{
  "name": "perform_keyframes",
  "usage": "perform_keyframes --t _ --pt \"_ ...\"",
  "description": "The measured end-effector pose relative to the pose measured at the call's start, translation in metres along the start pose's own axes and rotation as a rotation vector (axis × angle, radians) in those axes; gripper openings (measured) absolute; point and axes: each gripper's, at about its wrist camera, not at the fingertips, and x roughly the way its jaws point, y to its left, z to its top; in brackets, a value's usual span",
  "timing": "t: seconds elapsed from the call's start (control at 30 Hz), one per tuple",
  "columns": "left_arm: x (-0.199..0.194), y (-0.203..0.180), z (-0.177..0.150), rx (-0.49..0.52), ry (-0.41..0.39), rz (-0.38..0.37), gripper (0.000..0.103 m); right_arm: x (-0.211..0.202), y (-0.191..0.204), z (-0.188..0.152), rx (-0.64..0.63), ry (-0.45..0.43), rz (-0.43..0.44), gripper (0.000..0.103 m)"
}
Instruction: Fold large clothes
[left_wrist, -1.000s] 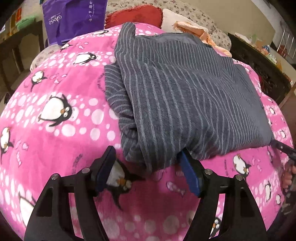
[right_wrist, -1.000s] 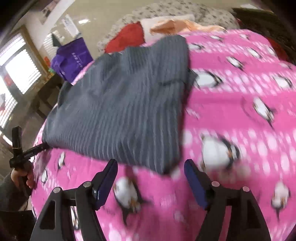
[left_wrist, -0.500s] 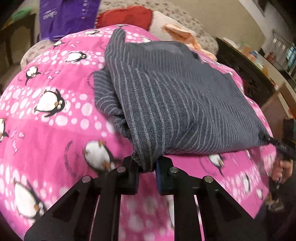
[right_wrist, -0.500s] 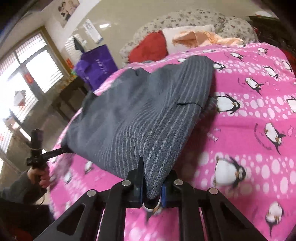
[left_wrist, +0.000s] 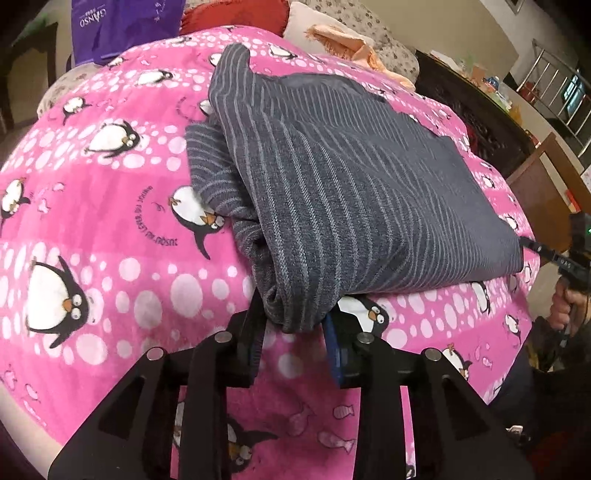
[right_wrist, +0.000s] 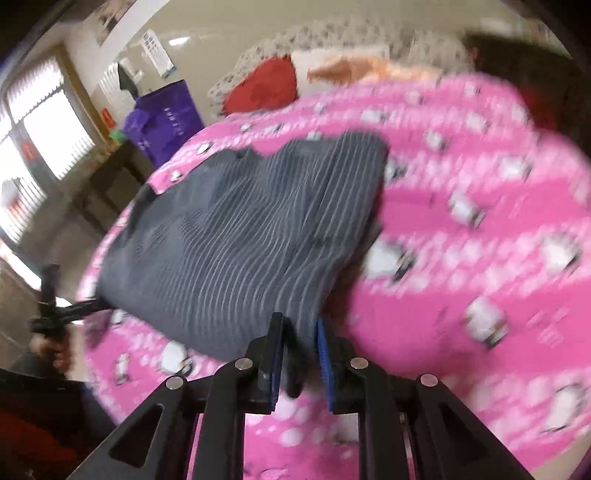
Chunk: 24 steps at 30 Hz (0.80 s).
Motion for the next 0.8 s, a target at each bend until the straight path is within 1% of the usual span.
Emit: perform_keyframes --t 0.1,0.2,0.27,0.37,0.4,0.47,0.5,0.53,0.57,0.63,0.7,0.77,0.8 --pt "-0.011 -0.002 -0.001 -0.009 -0.029 0.007 0.028 -0.014 0.023 0.018 -0.056 -0.082 -0.03 0.017" --pt "-0.024 -0.007 -0.001 -0.025 -0.062 0.003 0.028 -0.01 0.046 0.031 -0.081 -0.11 -0.032 0.017" --pt "-0.034 -0.009 0.0 -0.044 -0.092 0.017 0.028 0.003 0.059 0.036 -0.091 -0.09 -0.042 0.017" --pt "-0.043 -0.012 0.005 -0.047 -0.14 0.044 0.028 0.029 0.068 0.03 -0.1 -0.027 -0.082 0.017" --pt "-0.047 -0.012 0.007 -0.05 -0.161 0.054 0.028 0.04 0.067 0.025 -0.094 0.007 -0.096 0.018" --pt "-0.054 -0.013 0.01 -0.074 -0.204 0.048 0.028 0.063 0.061 0.01 -0.085 0.089 -0.128 0.023" --pt "-0.057 -0.014 0.012 -0.08 -0.223 0.048 0.028 0.073 0.058 0.003 -0.081 0.127 -0.129 0.025" --pt "-0.06 -0.016 0.015 -0.085 -0.241 0.041 0.028 0.078 0.055 -0.002 -0.077 0.137 -0.118 0.025" --pt "-0.062 -0.021 0.018 -0.082 -0.257 0.025 0.028 0.076 0.055 -0.006 -0.082 0.103 -0.12 0.027" --pt "-0.058 -0.034 0.023 -0.051 -0.262 0.003 0.028 0.074 0.056 -0.009 -0.079 0.085 -0.121 0.029" --pt "-0.044 -0.046 0.029 -0.017 -0.245 -0.026 0.028 0.073 0.057 -0.008 -0.083 0.087 -0.133 0.032" --pt "-0.026 -0.051 0.033 -0.004 -0.227 -0.025 0.028 0.073 0.06 -0.01 -0.091 0.087 -0.141 0.034" --pt "-0.012 -0.049 0.033 -0.014 -0.206 -0.011 0.028 0.072 0.061 -0.011 -0.095 0.086 -0.145 0.034"
